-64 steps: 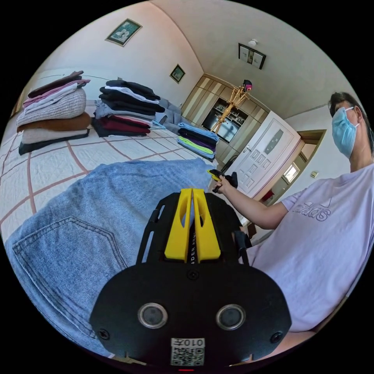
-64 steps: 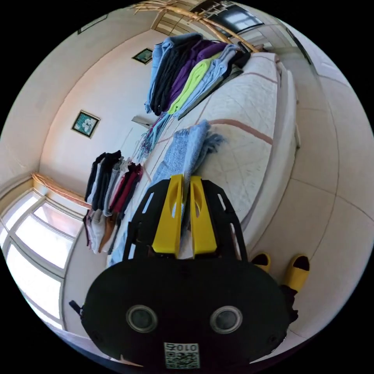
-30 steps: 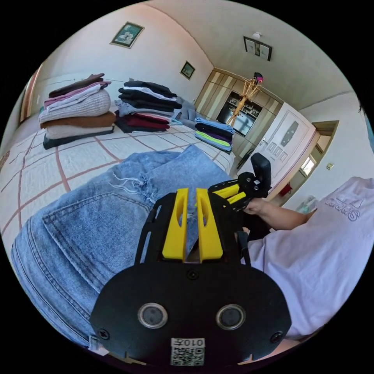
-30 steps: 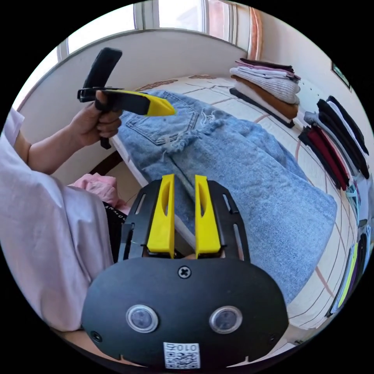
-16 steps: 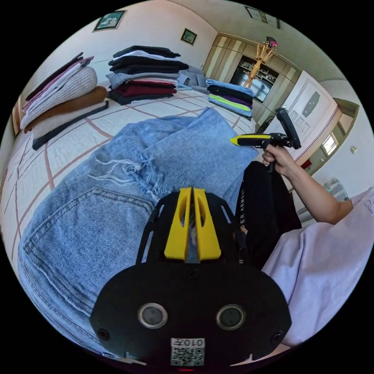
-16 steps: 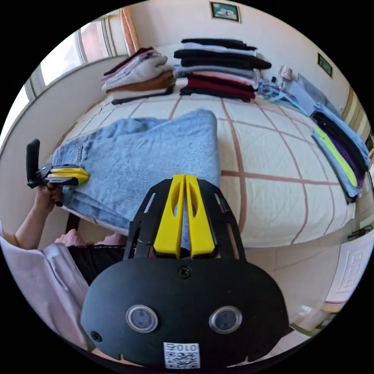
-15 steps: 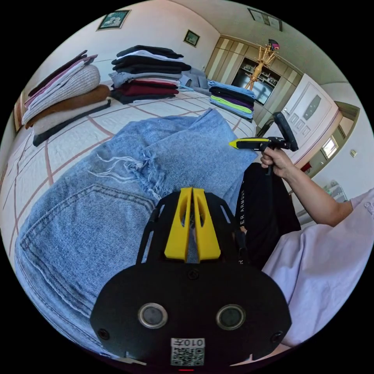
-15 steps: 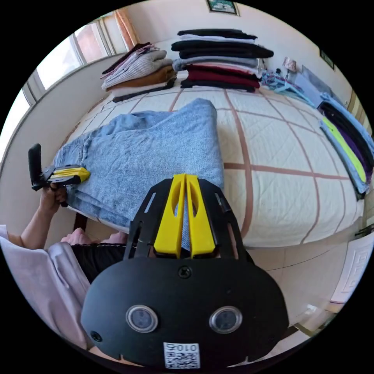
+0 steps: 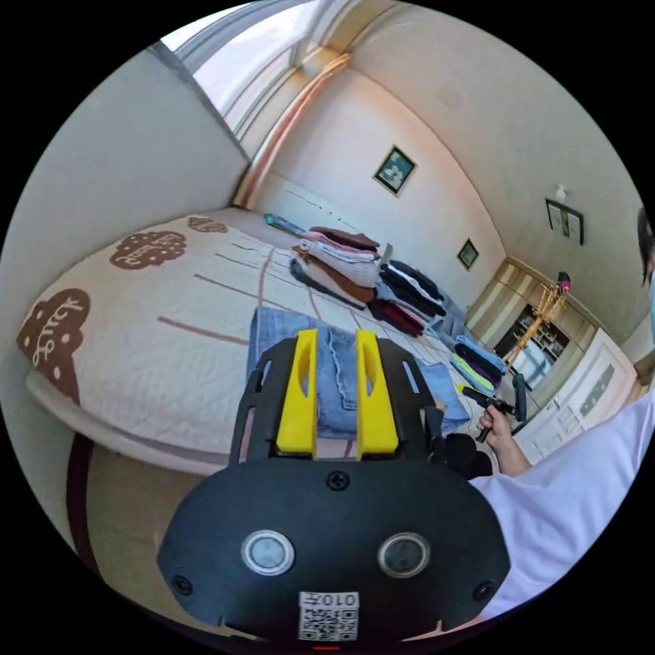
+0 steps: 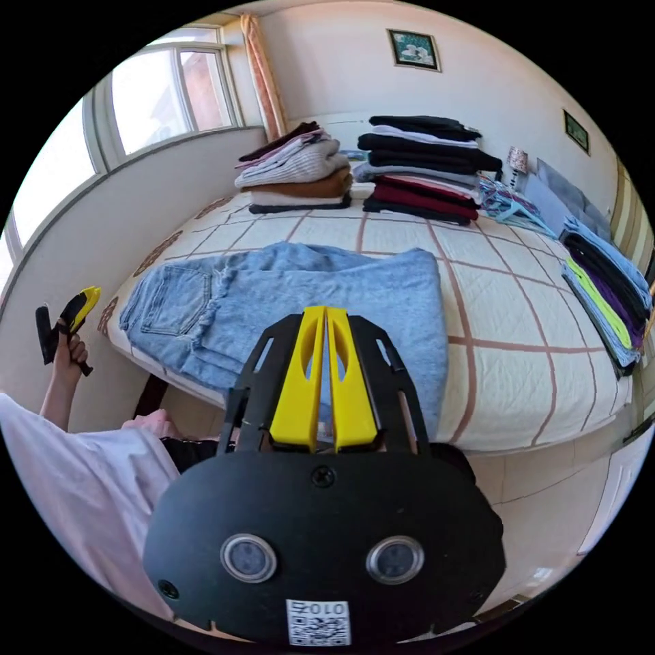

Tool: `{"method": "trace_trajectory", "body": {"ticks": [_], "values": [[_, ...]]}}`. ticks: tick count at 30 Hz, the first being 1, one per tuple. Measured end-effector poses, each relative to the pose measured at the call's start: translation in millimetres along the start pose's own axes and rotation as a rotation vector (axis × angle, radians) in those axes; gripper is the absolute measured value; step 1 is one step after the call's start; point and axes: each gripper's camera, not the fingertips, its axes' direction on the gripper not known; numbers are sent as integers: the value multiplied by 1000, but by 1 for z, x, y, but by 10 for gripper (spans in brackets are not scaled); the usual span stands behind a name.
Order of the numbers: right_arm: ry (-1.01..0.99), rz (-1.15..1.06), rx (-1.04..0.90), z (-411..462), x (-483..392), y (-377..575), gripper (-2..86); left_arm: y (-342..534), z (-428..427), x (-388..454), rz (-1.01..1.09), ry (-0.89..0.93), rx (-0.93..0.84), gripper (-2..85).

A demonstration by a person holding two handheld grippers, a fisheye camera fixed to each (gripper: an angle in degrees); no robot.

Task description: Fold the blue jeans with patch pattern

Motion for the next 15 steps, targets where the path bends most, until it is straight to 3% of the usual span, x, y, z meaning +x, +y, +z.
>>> {"method": "trace_trajectory", "body": {"ticks": [3,8,15], "values": [[-34,-63,16,2,-20,-9,28,34,-22,-44,-151,-46,2,108],[-30,-152,8,2,-43,-16,25,76,-2,-123,-540,177,-6,124],[-11,-148,-8,5,-47,-2,23,70,15,-147,-588,245,-75,132]]}}
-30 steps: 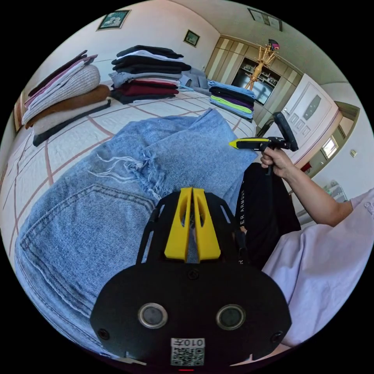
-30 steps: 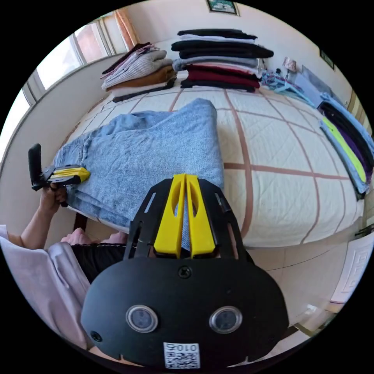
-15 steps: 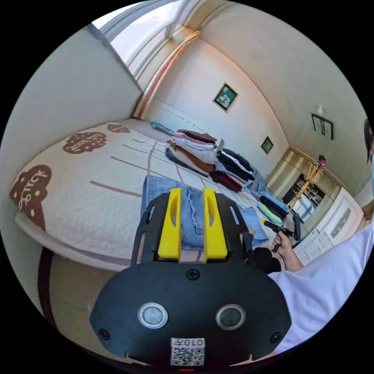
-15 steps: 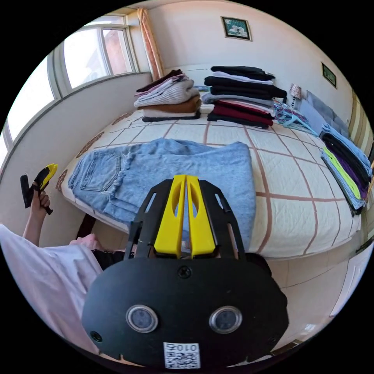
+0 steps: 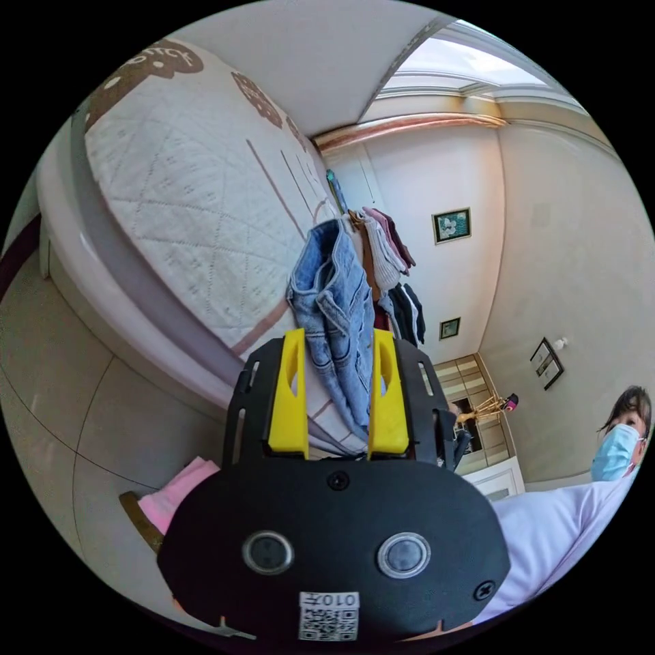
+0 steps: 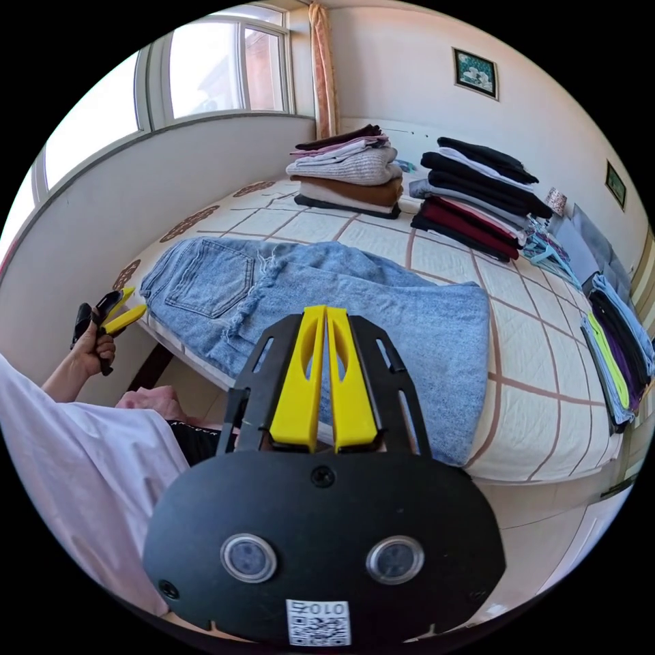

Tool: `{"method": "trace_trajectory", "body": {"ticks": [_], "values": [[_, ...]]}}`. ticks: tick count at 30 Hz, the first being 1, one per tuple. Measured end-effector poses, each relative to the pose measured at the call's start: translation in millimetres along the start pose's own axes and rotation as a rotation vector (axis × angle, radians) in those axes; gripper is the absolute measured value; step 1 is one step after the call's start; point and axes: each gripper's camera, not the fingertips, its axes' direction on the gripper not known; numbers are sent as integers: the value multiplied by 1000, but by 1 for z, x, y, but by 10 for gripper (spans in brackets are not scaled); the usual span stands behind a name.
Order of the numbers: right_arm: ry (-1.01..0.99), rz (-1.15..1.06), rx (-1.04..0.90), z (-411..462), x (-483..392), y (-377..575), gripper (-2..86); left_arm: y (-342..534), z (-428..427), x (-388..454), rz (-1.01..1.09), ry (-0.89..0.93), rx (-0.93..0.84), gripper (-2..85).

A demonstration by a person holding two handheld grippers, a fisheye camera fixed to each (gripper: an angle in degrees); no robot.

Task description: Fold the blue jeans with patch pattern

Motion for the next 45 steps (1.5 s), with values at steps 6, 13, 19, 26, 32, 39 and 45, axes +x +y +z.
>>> {"method": "trace_trajectory", "body": {"ticks": [6,13,19,26,32,39,45], "values": [[-33,-10,-20,7,3,-2,24,-12,-13,-3,-63,47,23,139],[-36,-27,-20,8,4,-5,26,-13,-17,-27,-130,10,-2,143],[-56,-24,-39,14,11,-7,26,-25,8,-5,-7,7,-55,145],[-65,-68,-75,23,11,-9,26,-23,34,-2,-1,-10,-54,136],[-92,-135,-97,34,4,-14,25,-12,64,35,115,-216,-86,116],[18,-122,-204,61,26,-4,22,16,76,113,290,-220,-40,96],[-215,38,-126,64,82,8,23,56,153,321,940,-277,-91,87]]}}
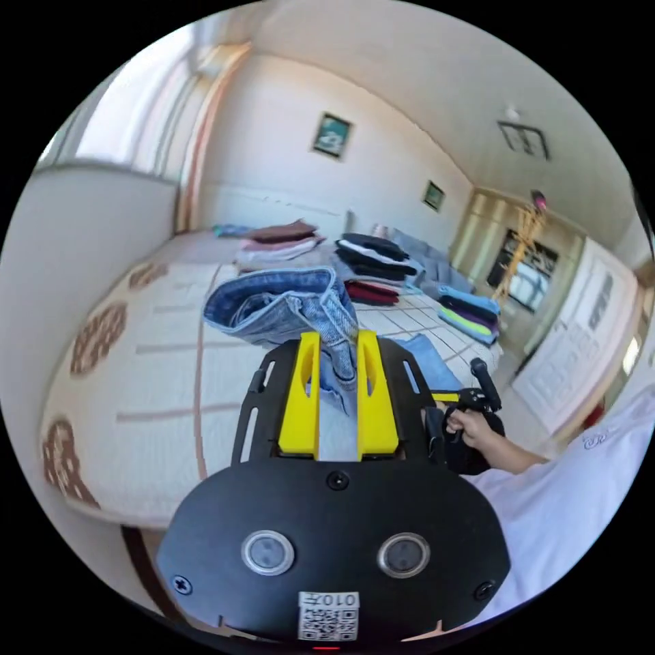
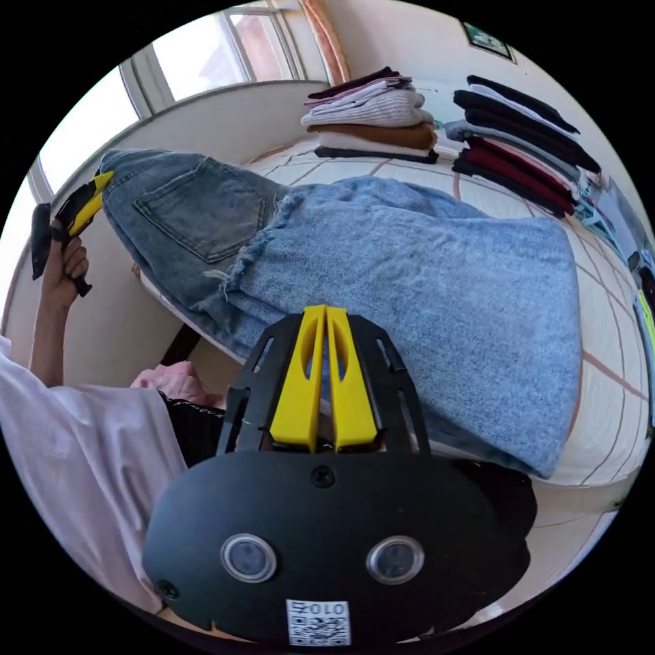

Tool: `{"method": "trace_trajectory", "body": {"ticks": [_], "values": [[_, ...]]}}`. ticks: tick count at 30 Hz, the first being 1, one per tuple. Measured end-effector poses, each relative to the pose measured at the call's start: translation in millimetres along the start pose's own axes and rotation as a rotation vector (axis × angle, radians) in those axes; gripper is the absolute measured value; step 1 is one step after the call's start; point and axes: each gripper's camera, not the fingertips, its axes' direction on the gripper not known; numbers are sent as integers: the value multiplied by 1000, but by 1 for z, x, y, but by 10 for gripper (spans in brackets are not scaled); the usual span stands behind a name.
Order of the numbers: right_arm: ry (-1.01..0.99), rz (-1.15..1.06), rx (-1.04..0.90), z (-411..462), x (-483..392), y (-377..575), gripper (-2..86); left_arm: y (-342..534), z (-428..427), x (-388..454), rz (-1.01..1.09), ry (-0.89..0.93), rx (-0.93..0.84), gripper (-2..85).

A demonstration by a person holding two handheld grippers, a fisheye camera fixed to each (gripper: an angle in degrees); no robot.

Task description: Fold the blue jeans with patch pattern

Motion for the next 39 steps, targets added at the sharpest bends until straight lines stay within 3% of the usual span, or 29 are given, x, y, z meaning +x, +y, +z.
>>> {"method": "trace_trajectory", "body": {"ticks": [4,6,10,12,16,20,28,39], "values": [[-66,96,24,-21,30,5,24,-73,89,135,387,126,-75,82],[-54,187,155,-61,59,21,24,-80,146,195,522,212,-159,80],[1,364,191,-102,114,56,25,-19,306,300,697,399,-453,82],[-67,475,161,-107,150,83,27,21,364,322,718,452,-612,83],[-204,544,243,-113,175,113,33,20,330,302,598,543,-393,84],[-315,497,323,-119,184,100,72,0,265,239,540,349,-253,82],[-239,470,60,-88,199,41,95,58,258,127,307,326,-389,71],[-7,399,-93,-86,170,0,118,102,293,129,322,389,-453,59]]}}
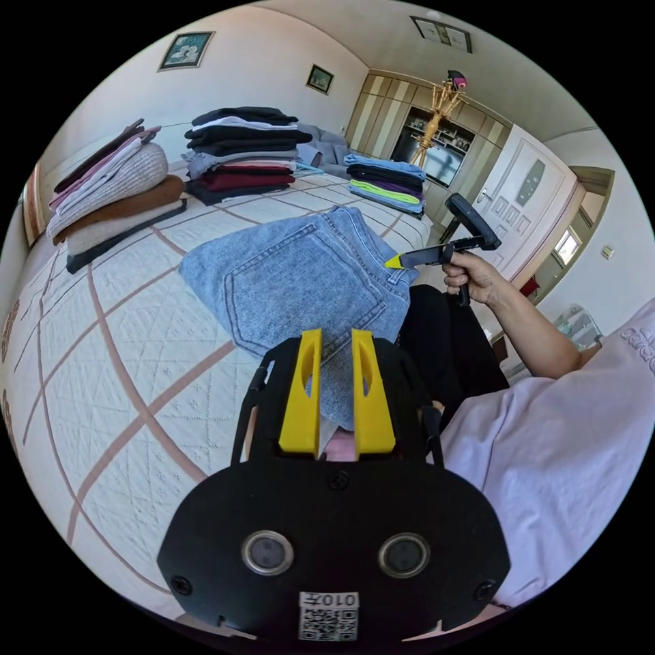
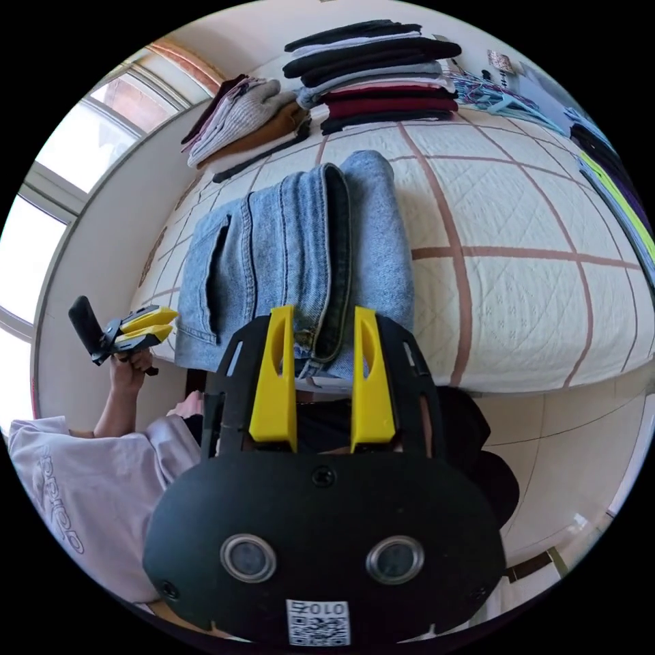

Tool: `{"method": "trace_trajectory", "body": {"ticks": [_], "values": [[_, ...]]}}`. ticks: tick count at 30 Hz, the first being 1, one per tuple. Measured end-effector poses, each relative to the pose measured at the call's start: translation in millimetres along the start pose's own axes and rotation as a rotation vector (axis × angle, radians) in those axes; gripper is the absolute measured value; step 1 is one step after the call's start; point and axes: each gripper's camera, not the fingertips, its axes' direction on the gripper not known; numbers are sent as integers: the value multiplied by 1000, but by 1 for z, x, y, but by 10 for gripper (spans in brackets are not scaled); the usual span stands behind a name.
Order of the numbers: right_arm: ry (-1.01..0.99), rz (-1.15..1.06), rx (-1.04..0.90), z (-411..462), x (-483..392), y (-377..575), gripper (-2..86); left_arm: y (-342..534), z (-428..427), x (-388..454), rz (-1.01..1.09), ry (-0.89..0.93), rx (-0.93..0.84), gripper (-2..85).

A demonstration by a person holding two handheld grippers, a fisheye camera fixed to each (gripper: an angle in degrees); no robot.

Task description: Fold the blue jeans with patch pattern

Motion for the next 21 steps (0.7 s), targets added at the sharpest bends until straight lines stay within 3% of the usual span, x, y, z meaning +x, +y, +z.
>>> {"method": "trace_trajectory", "body": {"ticks": [8,13,16,21], "values": [[30,-2,-28,2,-11,-7,124,15,8,-4,38,-21,-2,54],[-61,26,-6,10,1,-3,117,27,11,-19,-7,27,20,53],[-122,11,5,9,-6,2,91,35,10,-24,-21,43,32,53],[-44,-59,24,-7,-33,6,35,40,8,-22,-16,24,18,53]]}}
